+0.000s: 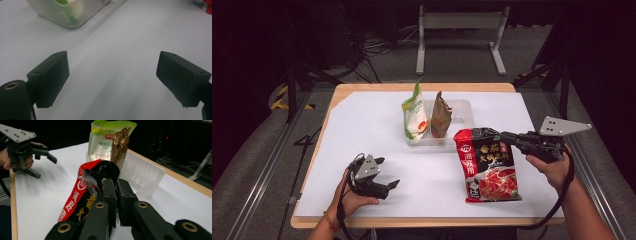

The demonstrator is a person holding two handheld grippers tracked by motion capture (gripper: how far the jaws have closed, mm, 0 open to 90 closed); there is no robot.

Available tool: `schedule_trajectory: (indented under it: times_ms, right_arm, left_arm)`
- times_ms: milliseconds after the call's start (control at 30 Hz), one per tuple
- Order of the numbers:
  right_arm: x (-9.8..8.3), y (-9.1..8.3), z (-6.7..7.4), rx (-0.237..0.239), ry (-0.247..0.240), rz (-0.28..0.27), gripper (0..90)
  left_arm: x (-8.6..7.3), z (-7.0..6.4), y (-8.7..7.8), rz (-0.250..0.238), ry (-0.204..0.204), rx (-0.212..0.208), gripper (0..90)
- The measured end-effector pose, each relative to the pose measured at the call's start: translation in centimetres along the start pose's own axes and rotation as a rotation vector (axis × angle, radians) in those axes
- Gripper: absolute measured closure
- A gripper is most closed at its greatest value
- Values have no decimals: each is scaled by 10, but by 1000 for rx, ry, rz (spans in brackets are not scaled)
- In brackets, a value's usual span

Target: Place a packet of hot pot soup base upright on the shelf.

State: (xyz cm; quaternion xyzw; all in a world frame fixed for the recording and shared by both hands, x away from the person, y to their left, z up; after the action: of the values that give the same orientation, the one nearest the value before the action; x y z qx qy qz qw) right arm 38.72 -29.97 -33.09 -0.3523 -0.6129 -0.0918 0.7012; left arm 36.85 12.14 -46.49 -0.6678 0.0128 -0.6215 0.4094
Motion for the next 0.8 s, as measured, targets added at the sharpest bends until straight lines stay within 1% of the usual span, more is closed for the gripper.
schedule_trajectory:
  times_ms: [167, 233, 333, 400, 433, 467, 567, 600, 633, 800]
  right_arm:
    - [5, -4, 0, -35, -5, -15, 868]
    - [8, -6, 0, -62, -5, -28, 867]
    - [11, -8, -2, -72, 4, -43, 867]
    - [13, -9, -2, -94, 3, -50, 867]
    - [14, -9, -2, -89, 3, -51, 867]
    - [15, -10, -2, -106, -3, -53, 868]
    - [17, -10, -2, -105, -2, -59, 868]
    - [18, -10, -2, -119, -1, -62, 869]
    - [20, -11, -2, -118, -1, -66, 869]
    - [25, -11, -2, -149, -6, -78, 869]
  left_arm:
    - [1, 2, -3, -16, -6, 15, 121]
    - [1, 3, -3, -18, -12, 18, 121]
    - [0, 4, -4, -18, -16, 19, 121]
    - [0, 4, -4, -20, -15, 23, 121]
    - [0, 4, -4, -19, -16, 25, 121]
    - [0, 4, -5, -20, -16, 26, 121]
    - [0, 5, -5, -22, -18, 24, 121]
    - [0, 5, -5, -22, -18, 24, 121]
    - [0, 5, -5, -21, -18, 25, 121]
    - [1, 5, -5, -25, -15, 24, 121]
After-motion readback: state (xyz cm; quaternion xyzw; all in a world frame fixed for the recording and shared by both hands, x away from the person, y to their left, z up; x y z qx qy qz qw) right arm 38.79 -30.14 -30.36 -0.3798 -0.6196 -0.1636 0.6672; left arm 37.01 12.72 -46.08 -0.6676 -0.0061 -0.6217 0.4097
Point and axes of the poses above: each handheld gripper's, and its own axes: y roughly forward along the jaws, x roughly out of its top, z roughly to its left, the point moved 5 cm from there along y, roughly forward along the jaws, and after that the axes turned 3 degrees about y, right-handed, at the moved point
